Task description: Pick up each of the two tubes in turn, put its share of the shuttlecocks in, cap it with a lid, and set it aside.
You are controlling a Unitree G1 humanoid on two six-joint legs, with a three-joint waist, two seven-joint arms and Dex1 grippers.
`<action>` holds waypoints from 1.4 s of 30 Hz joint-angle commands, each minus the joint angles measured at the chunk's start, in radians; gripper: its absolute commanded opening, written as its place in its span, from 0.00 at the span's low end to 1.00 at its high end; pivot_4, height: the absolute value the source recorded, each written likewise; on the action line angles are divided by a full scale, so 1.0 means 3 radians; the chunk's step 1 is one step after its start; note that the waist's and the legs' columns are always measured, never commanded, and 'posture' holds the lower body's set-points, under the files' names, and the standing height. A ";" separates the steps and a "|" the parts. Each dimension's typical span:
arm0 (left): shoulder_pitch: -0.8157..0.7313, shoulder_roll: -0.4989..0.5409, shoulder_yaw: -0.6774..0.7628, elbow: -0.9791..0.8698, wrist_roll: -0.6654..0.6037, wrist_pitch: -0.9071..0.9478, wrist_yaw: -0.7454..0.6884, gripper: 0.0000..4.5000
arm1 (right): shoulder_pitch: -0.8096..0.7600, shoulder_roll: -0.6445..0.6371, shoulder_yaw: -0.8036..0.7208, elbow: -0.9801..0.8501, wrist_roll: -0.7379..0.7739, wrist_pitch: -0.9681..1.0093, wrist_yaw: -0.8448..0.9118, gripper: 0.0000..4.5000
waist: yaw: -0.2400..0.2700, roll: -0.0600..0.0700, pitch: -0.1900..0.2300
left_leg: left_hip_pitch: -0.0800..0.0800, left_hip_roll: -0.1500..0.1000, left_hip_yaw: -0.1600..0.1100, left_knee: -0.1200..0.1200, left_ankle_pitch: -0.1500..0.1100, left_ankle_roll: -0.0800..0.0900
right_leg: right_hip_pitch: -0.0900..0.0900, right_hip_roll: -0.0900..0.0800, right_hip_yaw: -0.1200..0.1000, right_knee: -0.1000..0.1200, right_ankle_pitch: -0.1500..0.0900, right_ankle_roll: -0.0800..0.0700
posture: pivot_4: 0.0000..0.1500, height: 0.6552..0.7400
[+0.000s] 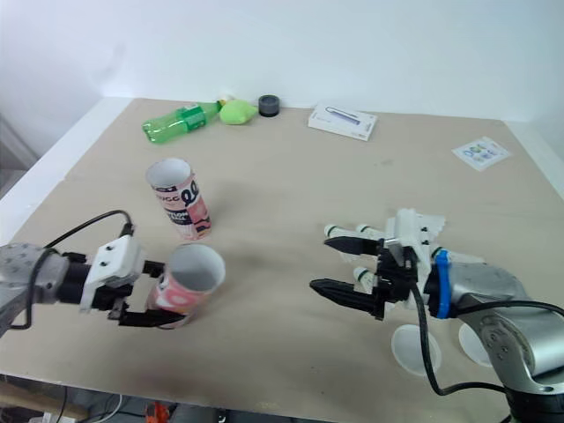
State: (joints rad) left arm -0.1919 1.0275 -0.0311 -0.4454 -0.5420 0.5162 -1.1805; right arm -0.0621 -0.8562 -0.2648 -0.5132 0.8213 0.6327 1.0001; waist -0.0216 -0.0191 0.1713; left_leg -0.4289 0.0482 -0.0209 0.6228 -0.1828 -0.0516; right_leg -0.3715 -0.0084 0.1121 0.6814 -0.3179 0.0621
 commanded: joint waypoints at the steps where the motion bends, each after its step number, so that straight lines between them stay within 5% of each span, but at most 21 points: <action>1: -0.0474 -0.0275 -0.0390 0.0194 0.0319 -0.0132 0.0029 0.73 | 0.0174 -0.0090 -0.0286 -0.0093 -0.0034 -0.0064 0.0004 1.00 | 0.0038 0.0002 0.0001 | 0.0000 -0.0001 -0.0002 0.0001 0.0001 0.0002 | 0.0003 0.0001 -0.0002 -0.0001 0.0001 0.0002 | 1.00 0.87; 9: -0.0732 -0.0802 -0.0359 0.0263 0.0290 -0.0250 0.0137 0.73 | 0.0487 -0.0089 -0.0580 -0.0059 -0.0052 -0.0079 -0.0038 1.00 | -0.0027 -0.0016 0.0012 | -0.0011 0.0001 -0.0004 0.0016 0.0007 0.0006 | -0.0001 0.0006 0.0002 -0.0001 0.0011 0.0012 | 1.00 0.87; 18: -0.0789 -0.0920 -0.0542 0.0368 0.0455 -0.0223 0.0137 0.73 | 0.0630 -0.0086 -0.0682 0.0019 -0.0092 -0.0092 -0.0085 1.00 | -0.0034 -0.0017 0.0013 | -0.0011 0.0003 -0.0009 0.0015 0.0007 0.0006 | 0.0000 0.0008 -0.0002 0.0001 0.0010 0.0009 | 1.00 0.87; 26: -0.0920 -0.1537 -0.0606 0.0839 0.0452 -0.0553 0.0148 0.73 | 0.1059 -0.0207 -0.1004 0.0016 -0.0252 -0.0080 0.0024 1.00 | -0.0015 -0.0020 0.0015 | -0.0019 -0.0001 -0.0015 0.0025 0.0007 0.0006 | 0.0001 0.0006 -0.0006 0.0000 0.0015 0.0002 | 1.00 0.87; 32: -0.1019 -0.1312 -0.0964 0.1027 0.0786 -0.0637 -0.0266 0.73 | 0.1389 -0.0216 -0.1185 -0.0095 -0.0248 0.0021 0.0121 1.00 | -0.0033 -0.0018 0.0014 | -0.0016 0.0000 -0.0020 0.0025 0.0007 0.0007 | 0.0003 0.0011 -0.0010 0.0002 0.0017 -0.0001 | 1.00 0.87; 42: -0.1174 -0.1211 -0.1000 0.0964 0.0711 -0.0381 -0.0361 0.73 | 0.1774 0.0076 -0.1053 -0.0033 -0.0383 -0.0056 0.0028 1.00 | -0.0062 -0.0010 0.0010 | -0.0004 0.0002 -0.0021 0.0025 0.0007 0.0007 | 0.0015 0.0012 -0.0010 0.0002 0.0011 0.0008 | 1.00 0.87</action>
State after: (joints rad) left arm -0.5503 0.6459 -0.3145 -0.1480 -0.3517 0.3811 -1.2762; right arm 0.4786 -0.8399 -0.5873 -0.5314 0.7193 0.6368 1.0191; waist -0.0403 -0.0222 0.1742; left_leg -0.4299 0.0488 -0.0273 0.6304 -0.1806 -0.0496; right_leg -0.3667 -0.0048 0.1091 0.6821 -0.3144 0.0643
